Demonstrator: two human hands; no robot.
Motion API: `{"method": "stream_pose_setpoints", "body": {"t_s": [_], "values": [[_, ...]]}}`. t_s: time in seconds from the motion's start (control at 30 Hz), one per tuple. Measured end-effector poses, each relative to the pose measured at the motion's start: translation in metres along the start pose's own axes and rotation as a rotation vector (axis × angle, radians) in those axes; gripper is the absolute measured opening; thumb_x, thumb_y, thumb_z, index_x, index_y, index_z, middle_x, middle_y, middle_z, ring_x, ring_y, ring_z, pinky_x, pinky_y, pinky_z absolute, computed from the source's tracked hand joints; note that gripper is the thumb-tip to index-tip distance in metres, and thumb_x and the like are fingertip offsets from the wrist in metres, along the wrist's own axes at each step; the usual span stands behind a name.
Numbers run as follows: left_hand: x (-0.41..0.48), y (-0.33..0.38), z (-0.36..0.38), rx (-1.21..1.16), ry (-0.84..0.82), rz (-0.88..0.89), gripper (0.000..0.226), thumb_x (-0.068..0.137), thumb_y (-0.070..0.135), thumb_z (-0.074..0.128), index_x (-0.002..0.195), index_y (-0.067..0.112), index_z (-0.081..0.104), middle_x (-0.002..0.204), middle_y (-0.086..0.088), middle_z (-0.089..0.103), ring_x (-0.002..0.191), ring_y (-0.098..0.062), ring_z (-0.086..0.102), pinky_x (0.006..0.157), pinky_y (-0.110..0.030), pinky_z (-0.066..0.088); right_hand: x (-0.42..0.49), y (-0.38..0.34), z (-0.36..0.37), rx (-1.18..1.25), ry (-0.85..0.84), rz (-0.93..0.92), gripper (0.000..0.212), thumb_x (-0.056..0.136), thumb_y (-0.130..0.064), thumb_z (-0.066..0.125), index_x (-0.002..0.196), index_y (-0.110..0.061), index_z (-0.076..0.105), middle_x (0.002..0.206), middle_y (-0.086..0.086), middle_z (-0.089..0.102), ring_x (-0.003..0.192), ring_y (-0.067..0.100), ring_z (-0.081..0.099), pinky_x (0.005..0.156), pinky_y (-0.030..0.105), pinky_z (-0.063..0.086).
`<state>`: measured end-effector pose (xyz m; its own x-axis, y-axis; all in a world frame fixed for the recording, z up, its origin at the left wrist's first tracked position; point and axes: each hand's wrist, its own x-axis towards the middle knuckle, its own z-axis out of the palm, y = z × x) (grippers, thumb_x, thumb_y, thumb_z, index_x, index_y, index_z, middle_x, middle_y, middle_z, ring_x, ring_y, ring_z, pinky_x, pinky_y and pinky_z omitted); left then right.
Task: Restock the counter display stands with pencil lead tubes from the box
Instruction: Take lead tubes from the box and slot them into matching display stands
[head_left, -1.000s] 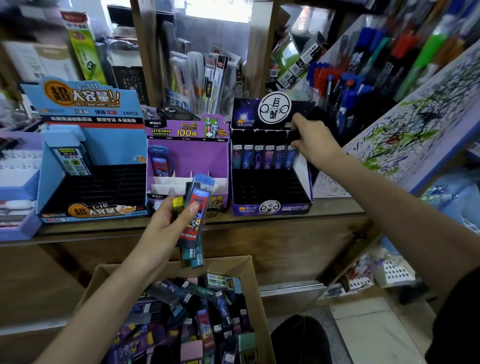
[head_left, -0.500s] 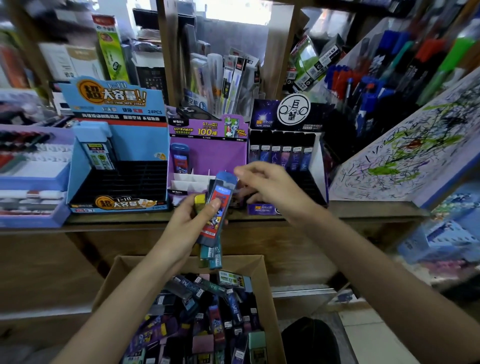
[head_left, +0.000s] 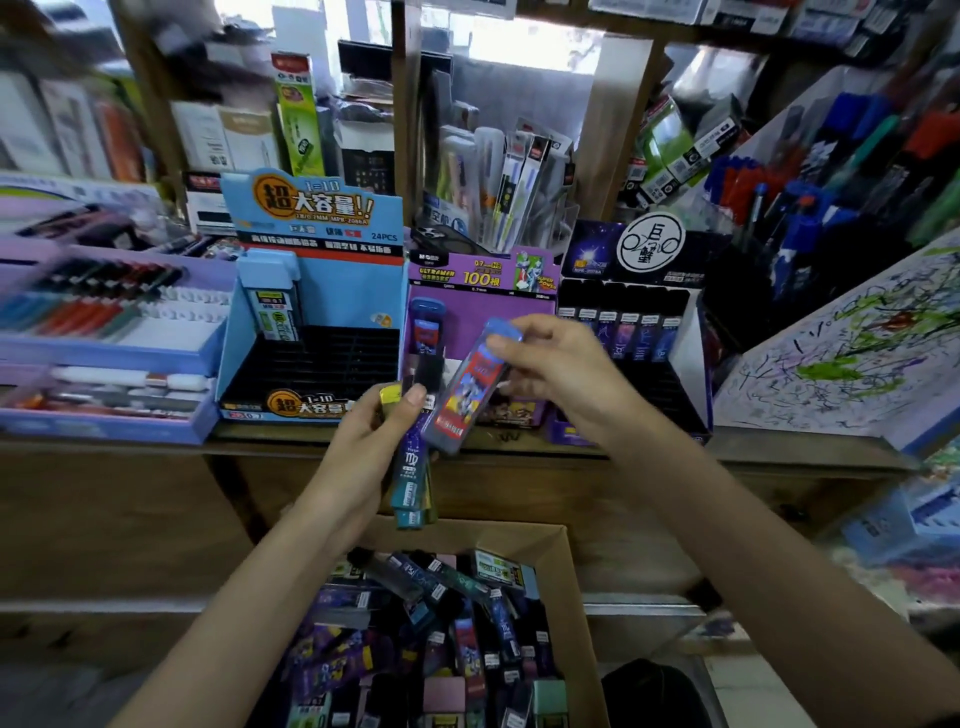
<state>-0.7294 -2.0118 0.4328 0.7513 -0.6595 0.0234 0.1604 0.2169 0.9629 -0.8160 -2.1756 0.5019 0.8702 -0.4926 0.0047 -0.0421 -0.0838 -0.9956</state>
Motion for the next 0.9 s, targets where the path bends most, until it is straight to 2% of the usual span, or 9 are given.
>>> {"method": "stream_pose_setpoints", "body": {"t_s": [0.07, 0.17, 0.33, 0.43, 0.5, 0.57, 0.7, 0.8, 0.9], "values": [[0.001, 0.005, -0.012, 0.022, 0.04, 0.04, 0.024, 0.082, 0.033, 0.057, 0.098, 0.015, 0.058, 0.072, 0.005, 0.069, 0.064, -0.007, 0.065, 0.057, -0.02, 0.054, 0.013, -0.014, -0.004, -0.033, 0.113, -0.075, 0.004, 0.085, -0.016, 0.067, 0.085, -0.016, 0.063, 0.082, 0.001, 0.069, 0.071, 0.008, 0.066, 0.058, 0.023, 0.053], [0.001, 0.01, -0.031, 0.05, 0.096, 0.079, 0.017, 0.087, 0.03, 0.056, 0.095, 0.015, 0.057, 0.067, 0.005, 0.068, 0.06, -0.008, 0.064, 0.054, -0.02, 0.053, 0.033, -0.032, 0.0, -0.144, 0.251, -0.249, 0.011, 0.083, -0.013, 0.069, 0.081, -0.02, 0.061, 0.08, -0.002, 0.067, 0.066, 0.003, 0.062, 0.052, 0.017, 0.046], [-0.003, 0.012, -0.052, 0.056, 0.128, 0.101, 0.029, 0.077, 0.039, 0.06, 0.094, 0.016, 0.058, 0.07, 0.004, 0.068, 0.062, -0.008, 0.065, 0.054, -0.02, 0.052, 0.058, -0.034, 0.028, -0.43, 0.226, -0.398, 0.006, 0.082, -0.014, 0.07, 0.087, -0.014, 0.066, 0.076, -0.008, 0.062, 0.067, 0.0, 0.053, 0.068, 0.018, 0.044], [-0.005, 0.01, -0.058, 0.056, 0.124, 0.106, 0.032, 0.074, 0.042, 0.061, 0.094, 0.017, 0.058, 0.076, 0.004, 0.07, 0.066, -0.008, 0.065, 0.058, -0.021, 0.054, 0.066, -0.024, 0.039, -0.601, 0.246, -0.467, 0.011, 0.082, -0.018, 0.07, 0.091, -0.013, 0.069, 0.068, -0.013, 0.056, 0.06, -0.002, 0.045, 0.059, 0.011, 0.034], [-0.006, 0.009, -0.061, 0.05, 0.123, 0.107, 0.03, 0.075, 0.041, 0.06, 0.093, 0.017, 0.057, 0.073, 0.006, 0.069, 0.066, -0.007, 0.065, 0.057, -0.02, 0.054, 0.068, -0.015, 0.042, -0.671, 0.246, -0.49, 0.012, 0.083, -0.019, 0.069, 0.093, -0.013, 0.068, 0.07, -0.009, 0.056, 0.06, 0.001, 0.043, 0.057, 0.016, 0.032], [-0.007, 0.008, -0.061, 0.045, 0.119, 0.104, 0.028, 0.075, 0.041, 0.06, 0.091, 0.018, 0.057, 0.07, 0.008, 0.068, 0.064, -0.006, 0.065, 0.057, -0.02, 0.053, 0.069, -0.006, 0.044, -0.722, 0.228, -0.493, 0.017, 0.084, -0.018, 0.069, 0.099, -0.012, 0.065, 0.078, -0.005, 0.057, 0.066, 0.007, 0.045, 0.062, 0.022, 0.033], [-0.006, 0.007, -0.061, 0.033, 0.116, 0.104, 0.033, 0.073, 0.042, 0.062, 0.093, 0.017, 0.057, 0.069, 0.007, 0.067, 0.064, -0.007, 0.065, 0.059, -0.022, 0.055, 0.07, 0.004, 0.049, -0.871, 0.178, -0.529, 0.023, 0.085, -0.016, 0.067, 0.1, -0.01, 0.051, 0.084, -0.001, 0.053, 0.075, 0.02, 0.05, 0.066, 0.035, 0.042], [-0.006, 0.004, -0.06, 0.022, 0.11, 0.087, 0.036, 0.071, 0.044, 0.063, 0.095, 0.018, 0.058, 0.07, 0.007, 0.067, 0.065, -0.008, 0.066, 0.06, -0.022, 0.055, 0.068, 0.009, 0.05, -1.032, 0.173, -0.595, 0.02, 0.086, -0.019, 0.065, 0.1, -0.009, 0.054, 0.098, 0.005, 0.051, 0.083, 0.025, 0.052, 0.066, 0.041, 0.047], [-0.007, 0.002, -0.06, 0.025, 0.101, 0.069, 0.037, 0.07, 0.044, 0.063, 0.096, 0.017, 0.059, 0.07, 0.007, 0.067, 0.066, -0.008, 0.066, 0.061, -0.023, 0.056, 0.062, 0.008, 0.048, -1.069, 0.194, -0.605, 0.019, 0.089, -0.017, 0.061, 0.106, -0.01, 0.058, 0.107, 0.005, 0.05, 0.093, 0.022, 0.054, 0.07, 0.042, 0.051]]}}
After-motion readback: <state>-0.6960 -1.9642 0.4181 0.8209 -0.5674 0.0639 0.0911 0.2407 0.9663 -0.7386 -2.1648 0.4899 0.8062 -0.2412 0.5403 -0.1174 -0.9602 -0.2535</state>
